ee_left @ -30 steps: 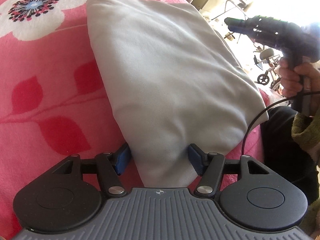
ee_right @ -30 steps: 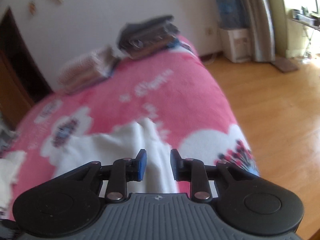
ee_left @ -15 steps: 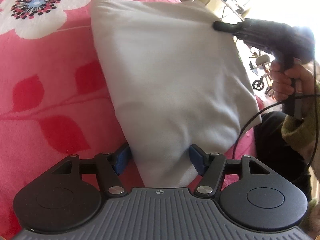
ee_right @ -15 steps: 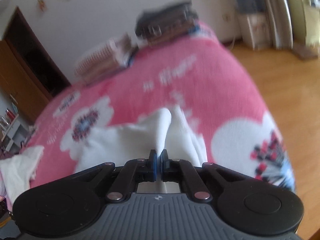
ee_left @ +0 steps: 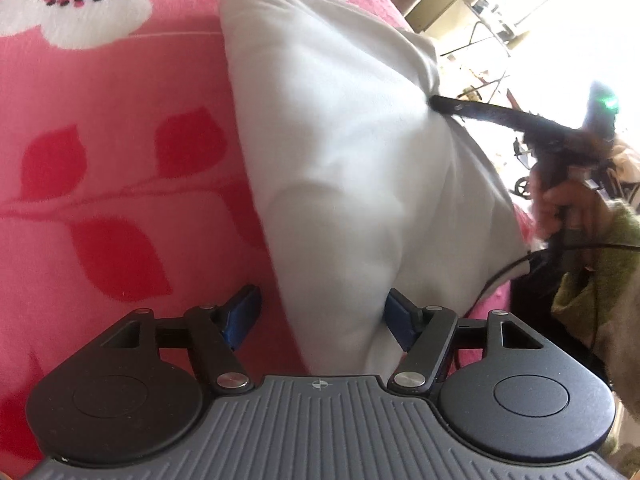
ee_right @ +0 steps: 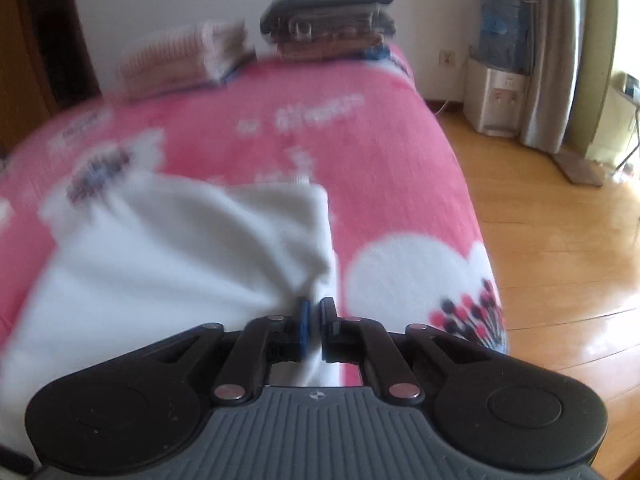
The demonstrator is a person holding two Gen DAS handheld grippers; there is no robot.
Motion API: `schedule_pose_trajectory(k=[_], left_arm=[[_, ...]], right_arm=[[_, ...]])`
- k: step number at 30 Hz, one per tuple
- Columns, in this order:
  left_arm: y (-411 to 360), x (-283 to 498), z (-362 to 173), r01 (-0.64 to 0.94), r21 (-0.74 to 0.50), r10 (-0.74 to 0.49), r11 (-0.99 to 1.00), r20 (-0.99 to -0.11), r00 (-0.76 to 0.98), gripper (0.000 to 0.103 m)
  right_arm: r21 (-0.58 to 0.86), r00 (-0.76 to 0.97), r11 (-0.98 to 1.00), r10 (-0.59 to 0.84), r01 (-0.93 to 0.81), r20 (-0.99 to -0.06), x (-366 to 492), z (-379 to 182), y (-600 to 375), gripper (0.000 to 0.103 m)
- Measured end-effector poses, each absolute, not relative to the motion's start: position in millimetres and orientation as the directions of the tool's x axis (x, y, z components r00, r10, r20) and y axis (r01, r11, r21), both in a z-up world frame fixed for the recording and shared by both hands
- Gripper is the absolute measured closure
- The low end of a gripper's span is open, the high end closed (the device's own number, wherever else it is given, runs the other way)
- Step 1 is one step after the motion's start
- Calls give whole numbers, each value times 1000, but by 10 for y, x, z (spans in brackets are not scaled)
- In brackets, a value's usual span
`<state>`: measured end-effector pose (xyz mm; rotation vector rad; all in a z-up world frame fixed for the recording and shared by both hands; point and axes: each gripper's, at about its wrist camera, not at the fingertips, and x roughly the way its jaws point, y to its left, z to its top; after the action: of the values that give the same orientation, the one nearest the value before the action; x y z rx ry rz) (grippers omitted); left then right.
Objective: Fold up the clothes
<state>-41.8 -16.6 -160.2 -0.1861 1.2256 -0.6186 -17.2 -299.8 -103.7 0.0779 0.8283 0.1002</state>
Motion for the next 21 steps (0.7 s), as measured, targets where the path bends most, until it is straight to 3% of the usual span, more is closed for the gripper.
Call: schedule_pose_trajectory(k=[4, 7, 12, 14, 15, 21], left_arm=[[-177, -451, -1587, 358, -435, -524, 826, -826, 207, 35], [-162, -451, -1584, 363, -435, -526, 824, -825, 207, 35], [-148, -466, -1578, 367, -439, -532, 820, -820, 209, 35], [-127, -482, -1576, 376, -439, -536, 816, -818, 209, 35], [-115, -488, -1566, 380, -440, -539, 814, -816, 208, 35], [10, -582, -1516, 419, -463, -573, 781, -797, 188, 38]], right_arm=[[111, 718, 994, 92, -21, -690, -340, -625, -3103, 93], [143, 718, 985, 166, -93, -676, -588, -367, -3115, 93], [170, 569, 953, 288, -252, -770, -1005, -477, -2848, 93], [117, 477, 968, 213, -224, -853, -1047, -762, -2797, 93], [129, 487, 973, 207, -190, -849, -1073, -728, -2848, 87], [222, 500, 975, 196, -8, -844, -1233, -572, -3139, 83]])
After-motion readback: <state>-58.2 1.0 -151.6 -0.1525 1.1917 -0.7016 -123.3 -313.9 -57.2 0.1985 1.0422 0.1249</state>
